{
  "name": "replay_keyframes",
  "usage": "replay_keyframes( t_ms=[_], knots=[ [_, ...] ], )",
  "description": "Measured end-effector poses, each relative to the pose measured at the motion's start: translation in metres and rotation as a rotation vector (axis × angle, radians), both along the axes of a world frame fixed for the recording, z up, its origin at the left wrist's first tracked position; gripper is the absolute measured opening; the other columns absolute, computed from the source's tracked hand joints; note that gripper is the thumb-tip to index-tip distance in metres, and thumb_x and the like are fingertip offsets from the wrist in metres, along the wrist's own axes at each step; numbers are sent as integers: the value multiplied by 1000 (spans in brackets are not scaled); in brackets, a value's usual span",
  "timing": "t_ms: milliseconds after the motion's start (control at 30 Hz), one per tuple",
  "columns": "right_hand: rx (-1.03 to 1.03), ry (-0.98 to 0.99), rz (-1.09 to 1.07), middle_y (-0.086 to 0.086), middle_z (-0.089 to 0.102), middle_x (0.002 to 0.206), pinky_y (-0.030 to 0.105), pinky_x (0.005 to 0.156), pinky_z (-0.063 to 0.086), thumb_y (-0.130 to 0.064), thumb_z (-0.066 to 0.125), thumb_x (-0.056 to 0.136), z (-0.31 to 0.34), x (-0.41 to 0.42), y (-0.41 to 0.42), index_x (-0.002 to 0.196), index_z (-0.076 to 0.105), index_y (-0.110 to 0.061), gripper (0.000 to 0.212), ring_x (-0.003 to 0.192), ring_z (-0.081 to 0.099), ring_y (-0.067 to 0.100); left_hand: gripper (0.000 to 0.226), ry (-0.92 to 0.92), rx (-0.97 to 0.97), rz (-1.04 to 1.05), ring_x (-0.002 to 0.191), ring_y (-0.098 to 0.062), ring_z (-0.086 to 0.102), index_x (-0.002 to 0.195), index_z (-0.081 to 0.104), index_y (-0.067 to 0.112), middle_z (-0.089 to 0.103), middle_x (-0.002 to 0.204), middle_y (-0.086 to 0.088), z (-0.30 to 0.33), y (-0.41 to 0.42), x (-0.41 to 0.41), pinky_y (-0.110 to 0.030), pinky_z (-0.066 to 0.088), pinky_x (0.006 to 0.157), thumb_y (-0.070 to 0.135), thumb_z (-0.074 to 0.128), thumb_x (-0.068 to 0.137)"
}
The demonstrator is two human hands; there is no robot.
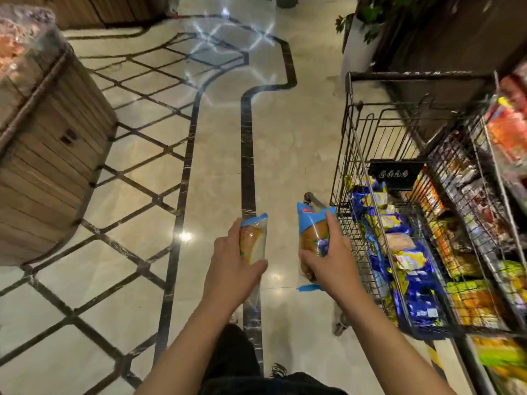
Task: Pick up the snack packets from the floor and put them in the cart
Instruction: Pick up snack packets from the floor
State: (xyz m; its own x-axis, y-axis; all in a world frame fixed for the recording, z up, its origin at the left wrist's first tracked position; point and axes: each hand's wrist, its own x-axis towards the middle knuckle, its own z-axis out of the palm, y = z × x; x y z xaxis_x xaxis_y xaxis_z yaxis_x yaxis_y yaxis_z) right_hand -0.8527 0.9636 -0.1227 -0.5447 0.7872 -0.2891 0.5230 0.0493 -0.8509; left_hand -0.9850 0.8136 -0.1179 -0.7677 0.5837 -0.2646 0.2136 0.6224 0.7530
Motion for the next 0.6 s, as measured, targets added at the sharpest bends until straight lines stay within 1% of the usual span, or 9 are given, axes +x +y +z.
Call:
replay_keyframes(
  t_ms=[67,100,167,300,400,467,500,567,600],
  knots=[
    [-18,12,-36,1,41,120,18,68,43,-17,73,81,-5,-9,17,153,17,-44,95,90,50,0,98,3,-10,-52,97,-2,48,150,19,48,41,123,9,-8,22,-13,-11,36,73,32,79,74],
    [-24,22,-63,2,42,122,21,71,46,-17,73,80,-7,-14,25,153,18,-43,95,92,50,0,98,-1,-19,-76,101,-5,49,151,20,45,42,123,7,-12,33,-19,-13,38,75,32,79,74],
    [-19,22,-122,2,42,124,26,77,46,-18,74,79,-10,-25,43,153,18,-43,96,94,51,1,100,-22,-24,-111,108,-8,49,153,20,42,43,125,7,-21,57,-35,-19,40,83,33,79,73],
    [-40,-29,-238,4,44,121,16,69,40,-19,74,80,-14,-47,76,153,17,-45,95,91,51,3,98,-38,-22,-208,113,-15,51,151,20,45,41,123,6,-30,109,-76,-32,48,96,32,77,73],
    [-5,-50,-326,7,48,117,25,75,42,-17,75,78,-13,-68,100,151,17,-47,98,92,52,4,98,-48,-2,-260,118,-19,50,152,20,43,37,120,8,-29,154,-115,-38,47,101,29,77,73],
    [9,-68,-383,6,47,119,29,79,43,-15,74,77,-10,-82,116,151,18,-45,97,93,52,6,99,-49,16,-298,118,-18,49,152,20,42,36,121,9,-27,182,-138,-38,46,102,29,77,73],
    [12,-70,-411,7,46,122,31,83,45,-15,74,77,-10,-89,123,151,19,-45,97,96,52,10,98,-46,26,-327,117,-17,48,152,21,41,37,123,8,-27,194,-148,-36,46,101,29,78,73],
    [-3,-68,-464,8,44,126,38,90,50,-18,74,77,-10,-100,134,148,17,-52,97,102,54,18,98,-50,36,-396,112,-13,48,153,21,38,38,127,6,-26,216,-163,-28,44,97,29,77,73],
    [-7,-65,-483,7,44,128,40,89,51,-20,74,77,-11,-105,138,146,15,-55,97,104,55,20,98,-56,44,-430,109,-11,48,153,21,37,38,128,5,-25,227,-168,-25,42,94,28,78,73]
  ],
)
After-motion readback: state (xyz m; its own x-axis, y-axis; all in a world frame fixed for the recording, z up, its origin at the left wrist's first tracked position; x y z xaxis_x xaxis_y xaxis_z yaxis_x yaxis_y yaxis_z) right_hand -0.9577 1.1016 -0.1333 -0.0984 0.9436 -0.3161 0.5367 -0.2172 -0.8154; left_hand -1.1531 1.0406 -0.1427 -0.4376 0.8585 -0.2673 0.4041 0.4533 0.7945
